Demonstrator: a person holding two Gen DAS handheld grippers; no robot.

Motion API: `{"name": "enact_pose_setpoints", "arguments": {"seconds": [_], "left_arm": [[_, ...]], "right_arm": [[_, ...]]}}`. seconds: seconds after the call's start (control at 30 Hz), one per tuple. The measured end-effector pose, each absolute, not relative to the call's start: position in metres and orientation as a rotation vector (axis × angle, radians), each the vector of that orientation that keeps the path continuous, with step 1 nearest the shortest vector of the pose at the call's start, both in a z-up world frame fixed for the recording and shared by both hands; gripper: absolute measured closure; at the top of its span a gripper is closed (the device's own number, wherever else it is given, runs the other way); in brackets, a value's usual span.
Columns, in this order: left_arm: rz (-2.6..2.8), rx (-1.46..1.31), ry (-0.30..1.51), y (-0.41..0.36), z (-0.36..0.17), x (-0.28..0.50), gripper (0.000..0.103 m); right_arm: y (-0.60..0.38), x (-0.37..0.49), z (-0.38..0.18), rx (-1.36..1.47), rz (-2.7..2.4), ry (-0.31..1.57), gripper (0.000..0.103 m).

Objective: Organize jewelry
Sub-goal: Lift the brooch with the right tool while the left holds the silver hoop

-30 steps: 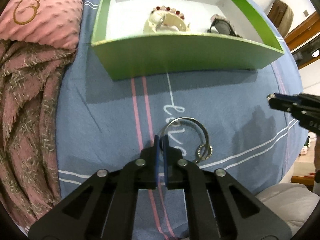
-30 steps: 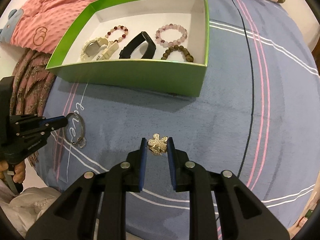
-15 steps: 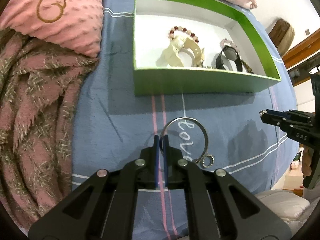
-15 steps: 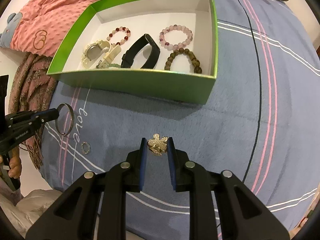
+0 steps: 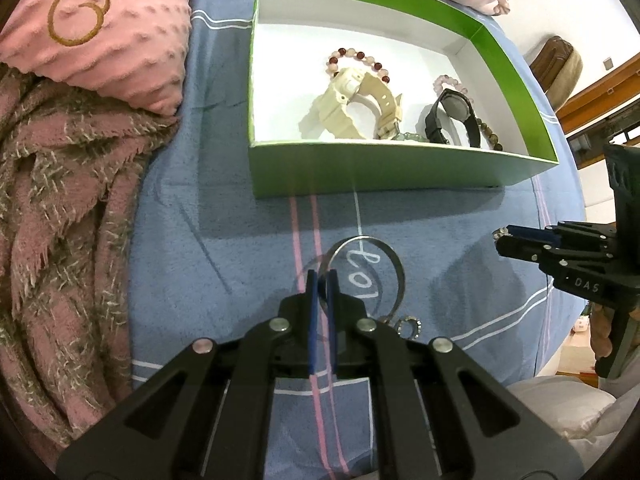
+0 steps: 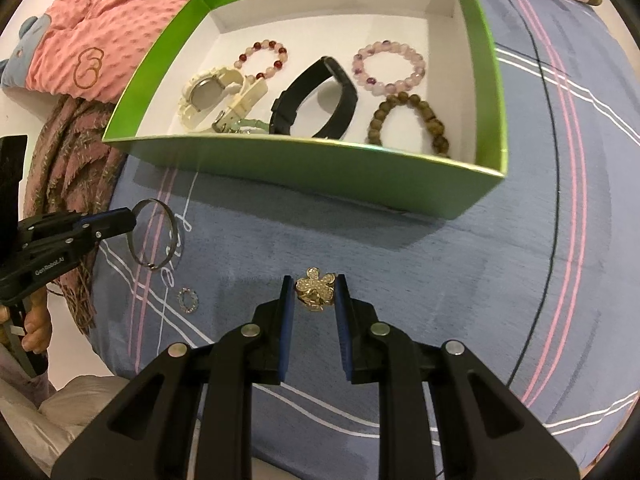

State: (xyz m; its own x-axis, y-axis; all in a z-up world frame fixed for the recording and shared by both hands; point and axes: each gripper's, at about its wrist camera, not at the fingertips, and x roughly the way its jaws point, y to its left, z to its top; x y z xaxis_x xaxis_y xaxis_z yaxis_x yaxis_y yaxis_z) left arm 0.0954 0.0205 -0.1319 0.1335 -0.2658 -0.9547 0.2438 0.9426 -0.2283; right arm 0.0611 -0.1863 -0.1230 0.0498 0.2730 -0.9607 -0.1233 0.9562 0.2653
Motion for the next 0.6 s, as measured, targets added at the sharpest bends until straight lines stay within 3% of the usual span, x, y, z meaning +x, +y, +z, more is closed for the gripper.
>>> {"name": "enact_pose_setpoints", "arguments": {"seconds": [0.6], "left_arm": [[-0.344, -0.022, 1.316, 0.033, -0.108, 0.083, 0.099]], "right_arm": [[-0.183, 0.051, -0.115, 0.093, 0.316, 1.445, 0.083]]}}
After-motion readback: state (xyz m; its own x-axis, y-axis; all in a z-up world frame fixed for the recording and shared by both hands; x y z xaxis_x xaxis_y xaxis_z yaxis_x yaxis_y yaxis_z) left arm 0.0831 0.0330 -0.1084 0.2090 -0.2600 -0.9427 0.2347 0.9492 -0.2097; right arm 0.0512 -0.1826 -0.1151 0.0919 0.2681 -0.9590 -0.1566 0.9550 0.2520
